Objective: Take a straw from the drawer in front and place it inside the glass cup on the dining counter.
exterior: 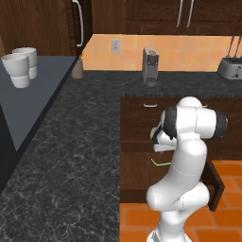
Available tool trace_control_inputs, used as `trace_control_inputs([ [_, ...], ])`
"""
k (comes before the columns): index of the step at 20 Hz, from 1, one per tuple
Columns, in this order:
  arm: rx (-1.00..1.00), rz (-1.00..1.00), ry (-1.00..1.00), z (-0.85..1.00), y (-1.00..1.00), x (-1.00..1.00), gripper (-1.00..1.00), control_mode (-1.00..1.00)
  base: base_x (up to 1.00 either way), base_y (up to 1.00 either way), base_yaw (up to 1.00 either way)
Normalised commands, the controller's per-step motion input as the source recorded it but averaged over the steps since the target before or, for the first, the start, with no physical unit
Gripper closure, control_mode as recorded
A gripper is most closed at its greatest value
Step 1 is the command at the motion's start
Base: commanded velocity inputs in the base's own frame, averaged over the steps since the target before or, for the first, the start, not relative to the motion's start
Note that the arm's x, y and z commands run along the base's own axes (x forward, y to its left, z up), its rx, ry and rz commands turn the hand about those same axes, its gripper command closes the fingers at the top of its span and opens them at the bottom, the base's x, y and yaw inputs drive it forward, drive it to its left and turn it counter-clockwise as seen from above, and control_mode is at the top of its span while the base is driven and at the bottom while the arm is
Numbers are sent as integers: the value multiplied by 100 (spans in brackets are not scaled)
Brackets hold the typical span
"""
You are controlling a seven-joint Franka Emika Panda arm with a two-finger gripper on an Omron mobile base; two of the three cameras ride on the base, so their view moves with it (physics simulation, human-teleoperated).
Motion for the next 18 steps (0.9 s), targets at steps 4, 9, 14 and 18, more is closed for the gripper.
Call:
trace_control_inputs([
  [4,-6,11,0,-34,29,0,-100,-100,0,0,0],
  [9,-4,6,0,-38,16,3,-100,-100,0,0,0],
  [14,0,12,2,-42,1,25,-100,-100,0,0,0],
  [18,0,15,1,-34,-1,21,-100,-100,0,0,0],
])
